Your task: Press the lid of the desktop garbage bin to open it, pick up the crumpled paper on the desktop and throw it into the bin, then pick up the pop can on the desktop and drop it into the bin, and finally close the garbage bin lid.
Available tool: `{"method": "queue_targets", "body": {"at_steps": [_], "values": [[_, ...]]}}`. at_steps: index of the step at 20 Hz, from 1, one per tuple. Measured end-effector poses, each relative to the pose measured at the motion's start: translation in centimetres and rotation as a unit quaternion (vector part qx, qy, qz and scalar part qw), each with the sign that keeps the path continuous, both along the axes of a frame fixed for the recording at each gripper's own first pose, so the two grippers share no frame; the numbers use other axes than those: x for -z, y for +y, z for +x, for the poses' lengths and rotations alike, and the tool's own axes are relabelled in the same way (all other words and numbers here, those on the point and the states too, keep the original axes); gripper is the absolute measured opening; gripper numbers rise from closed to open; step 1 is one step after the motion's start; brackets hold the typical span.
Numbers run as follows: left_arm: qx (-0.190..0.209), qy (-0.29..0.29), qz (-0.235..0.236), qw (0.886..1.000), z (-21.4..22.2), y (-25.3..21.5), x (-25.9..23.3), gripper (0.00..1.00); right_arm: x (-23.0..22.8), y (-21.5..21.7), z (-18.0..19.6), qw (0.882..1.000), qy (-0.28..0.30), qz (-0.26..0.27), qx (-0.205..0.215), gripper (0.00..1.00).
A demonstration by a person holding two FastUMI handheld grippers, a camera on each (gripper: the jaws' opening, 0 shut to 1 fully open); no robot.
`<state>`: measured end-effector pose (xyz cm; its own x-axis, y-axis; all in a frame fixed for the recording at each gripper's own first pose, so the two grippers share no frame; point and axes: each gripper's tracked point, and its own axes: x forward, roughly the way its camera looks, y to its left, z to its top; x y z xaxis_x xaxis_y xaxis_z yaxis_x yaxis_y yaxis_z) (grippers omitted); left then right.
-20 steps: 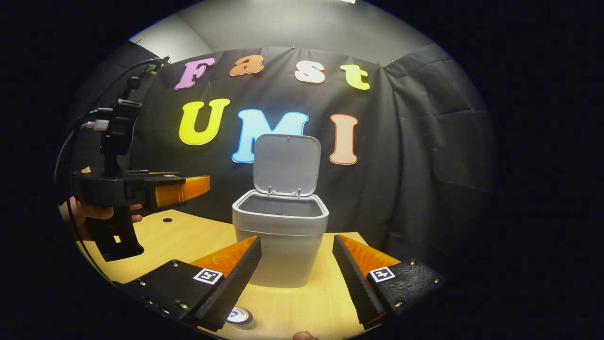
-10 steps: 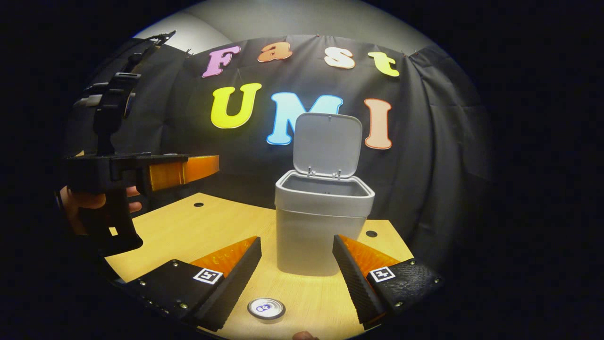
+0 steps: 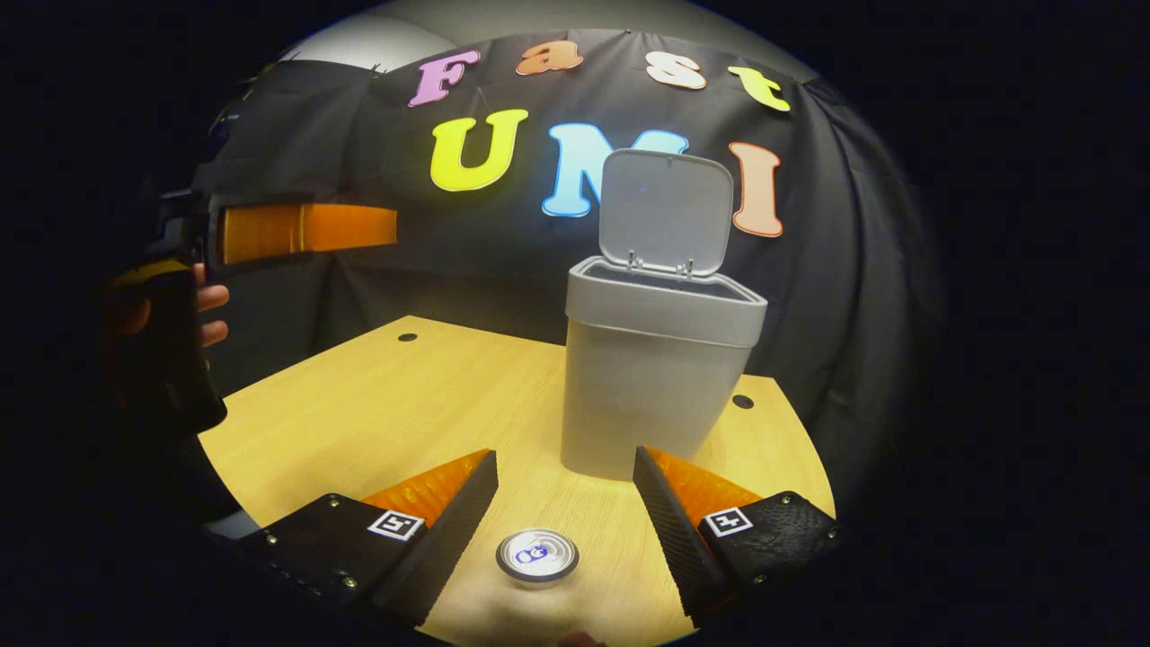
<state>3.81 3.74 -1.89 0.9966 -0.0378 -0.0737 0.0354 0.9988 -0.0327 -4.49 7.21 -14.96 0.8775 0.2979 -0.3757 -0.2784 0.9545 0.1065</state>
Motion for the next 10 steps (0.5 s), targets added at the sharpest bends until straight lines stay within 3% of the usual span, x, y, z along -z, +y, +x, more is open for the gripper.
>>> {"method": "queue_targets", "body": {"at_steps": [10], "values": [[-0.012, 0.008, 0.003, 1.0, -0.8, 0.7, 0.7, 0.95, 7.1, 2.0, -1.9, 0.993, 0.109, -0.02, -0.052, 0.98]]}}
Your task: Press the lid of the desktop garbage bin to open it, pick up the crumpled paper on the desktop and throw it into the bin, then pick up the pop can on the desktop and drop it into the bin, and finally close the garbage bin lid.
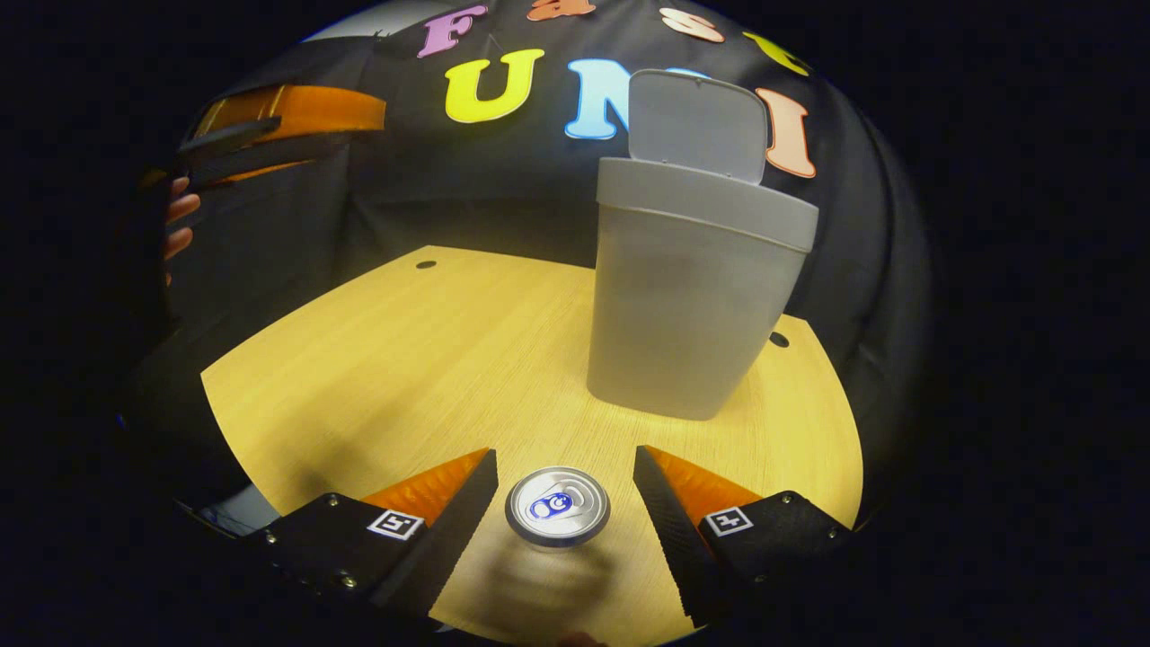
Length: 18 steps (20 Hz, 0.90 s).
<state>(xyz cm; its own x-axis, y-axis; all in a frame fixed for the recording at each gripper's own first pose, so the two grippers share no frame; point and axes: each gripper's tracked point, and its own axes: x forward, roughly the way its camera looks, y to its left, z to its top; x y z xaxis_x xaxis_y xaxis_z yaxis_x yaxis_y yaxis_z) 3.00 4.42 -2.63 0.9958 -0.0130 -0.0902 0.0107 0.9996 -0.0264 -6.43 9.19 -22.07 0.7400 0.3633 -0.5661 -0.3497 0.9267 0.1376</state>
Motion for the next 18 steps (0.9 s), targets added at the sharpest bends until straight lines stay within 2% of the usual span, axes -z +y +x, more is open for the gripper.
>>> {"method": "queue_targets", "body": {"at_steps": [9, 11, 12, 18], "values": [[-0.003, 0.011, 0.001, 1.0, -0.1, 0.4, 0.6, 0.95, 2.8, 0.6, -0.7, 0.999, 0.051, -0.012, -0.013, 0.98], [0.0, 0.01, 0.003, 1.0, 0.1, 0.3, 0.5, 0.96, 2.8, 0.6, -0.6, 0.999, 0.051, -0.015, -0.012, 0.92], [0.0, 0.01, 0.004, 1.0, 0.2, 0.3, 0.5, 0.96, 3.1, 0.8, -0.5, 0.998, 0.053, -0.014, -0.012, 0.86], [0.006, 0.009, 0.005, 1.0, 0.5, 0.1, 0.3, 0.96, 2.0, 0.4, -0.7, 0.999, 0.037, -0.007, -0.016, 0.82]]}}
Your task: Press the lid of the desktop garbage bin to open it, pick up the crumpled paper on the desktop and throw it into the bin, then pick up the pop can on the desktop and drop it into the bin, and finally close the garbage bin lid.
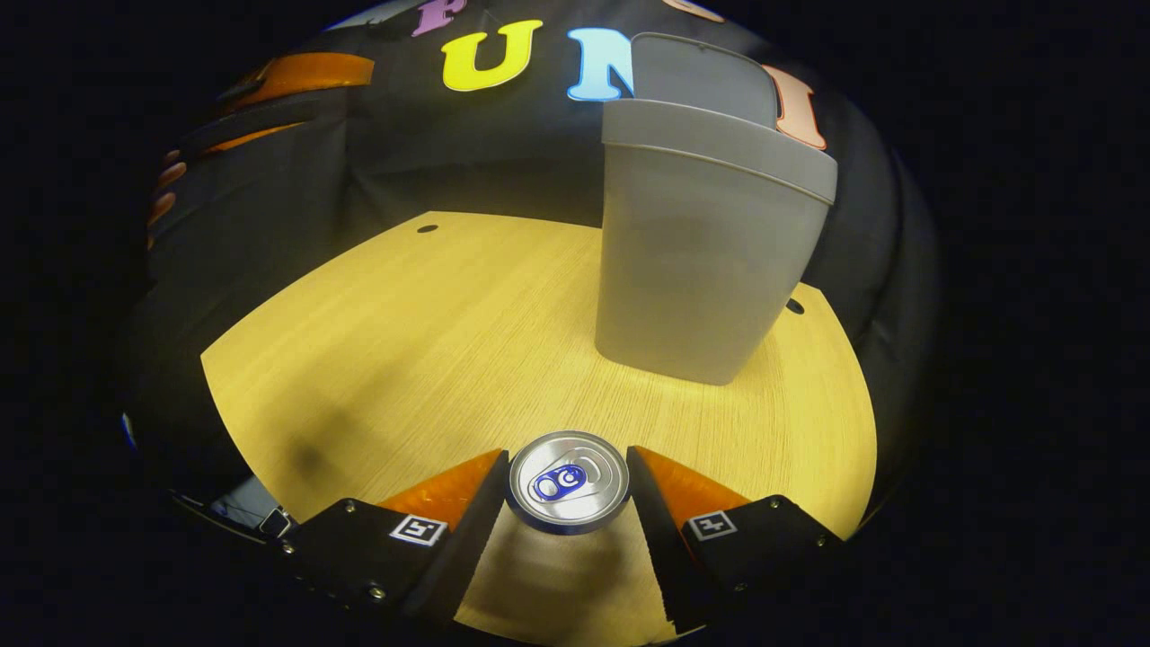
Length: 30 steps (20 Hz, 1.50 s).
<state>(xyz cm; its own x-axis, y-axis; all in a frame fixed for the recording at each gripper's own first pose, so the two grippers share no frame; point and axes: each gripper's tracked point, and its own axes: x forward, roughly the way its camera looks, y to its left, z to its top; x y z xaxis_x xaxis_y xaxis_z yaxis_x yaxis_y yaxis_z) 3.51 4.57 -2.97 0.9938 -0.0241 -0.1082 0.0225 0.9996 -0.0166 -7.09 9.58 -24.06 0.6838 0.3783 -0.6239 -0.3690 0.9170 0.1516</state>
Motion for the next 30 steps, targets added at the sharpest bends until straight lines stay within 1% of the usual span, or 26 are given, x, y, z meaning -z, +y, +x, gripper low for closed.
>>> {"method": "queue_targets", "body": {"at_steps": [2, 8, 11, 14, 18, 21, 26, 30], "values": [[-0.001, 0.0, -0.002, 1.0, 0.0, 0.1, 0.0, 0.95, -1.2, -0.7, 0.4, 1.0, -0.016, 0.001, 0.003, 0.82], [-0.004, 0.005, -0.014, 1.0, -0.2, 0.1, 0.6, 0.96, -6.8, -2.4, 2.4, 0.996, -0.08, 0.021, 0.025, 0.82], [-0.007, 0.006, -0.014, 1.0, -0.4, 0.4, 0.7, 0.96, -10.3, -3.1, 3.4, 0.992, -0.115, 0.036, 0.036, 0.82], [-0.01, 0.006, -0.015, 1.0, -0.6, 0.4, 0.7, 0.96, -13.8, -3.8, 4.5, 0.985, -0.159, 0.046, 0.044, 0.82], [-0.014, 0.005, -0.017, 1.0, -0.6, 0.5, 0.5, 0.96, -17.6, -4.7, 5.9, 0.974, -0.217, 0.048, 0.052, 0.82], [-0.016, 0.006, -0.018, 1.0, -0.6, 0.4, 0.6, 0.95, -20.5, -5.1, 6.8, 0.962, -0.261, 0.052, 0.054, 0.82], [-0.018, 0.007, -0.024, 1.0, -0.9, 0.3, 0.8, 0.95, -25.1, -5.7, 8.3, 0.94, -0.332, 0.054, 0.062, 0.81], [-0.022, 0.009, -0.022, 0.999, -1.0, 0.4, 1.0, 0.95, -27.5, -6.5, 9.7, 0.921, -0.382, 0.037, 0.072, 0.81]]}}
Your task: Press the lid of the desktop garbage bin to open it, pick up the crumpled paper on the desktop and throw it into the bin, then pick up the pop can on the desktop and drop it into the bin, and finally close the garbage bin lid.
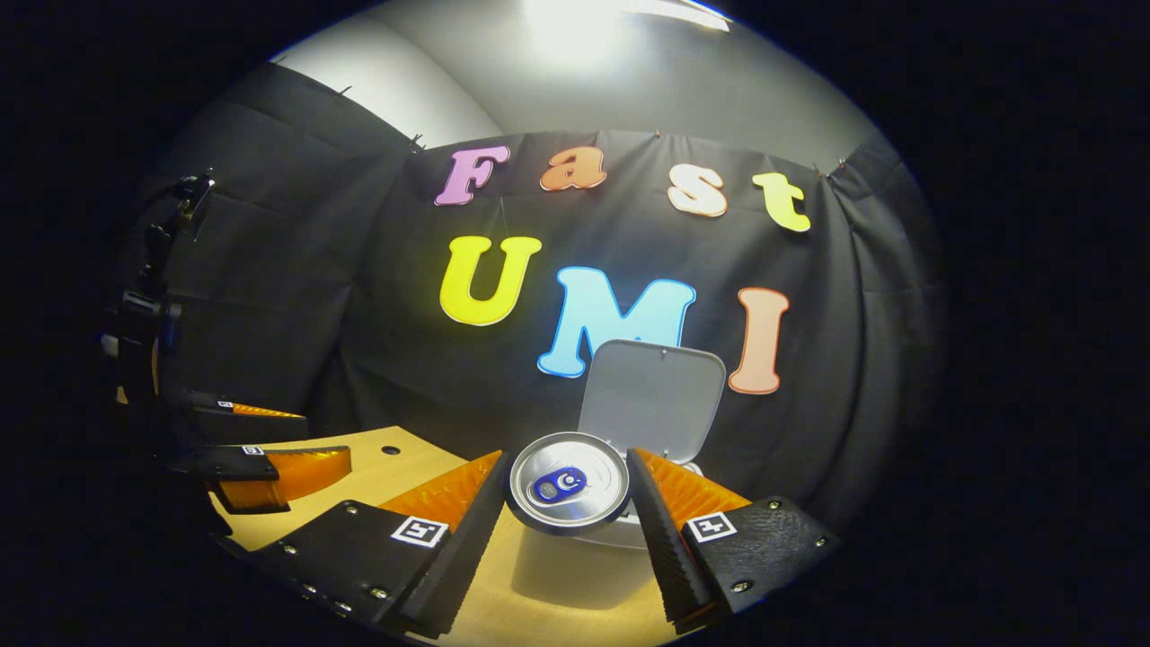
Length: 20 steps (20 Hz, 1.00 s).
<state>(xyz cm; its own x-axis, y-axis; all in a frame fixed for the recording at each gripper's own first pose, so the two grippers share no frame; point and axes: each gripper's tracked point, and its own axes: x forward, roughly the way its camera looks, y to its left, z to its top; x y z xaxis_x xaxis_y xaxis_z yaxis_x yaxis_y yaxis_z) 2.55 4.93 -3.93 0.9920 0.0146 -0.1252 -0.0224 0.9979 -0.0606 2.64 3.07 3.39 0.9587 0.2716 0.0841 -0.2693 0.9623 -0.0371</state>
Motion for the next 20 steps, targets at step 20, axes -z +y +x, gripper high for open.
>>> {"method": "queue_targets", "body": {"at_steps": [20], "values": [[-0.008, 0.008, 0.012, 1.0, 2.0, 0.0, 0.2, 0.95, 5.1, 0.5, 10.5, 0.998, 0.063, -0.02, 0.014, 0.82]]}}
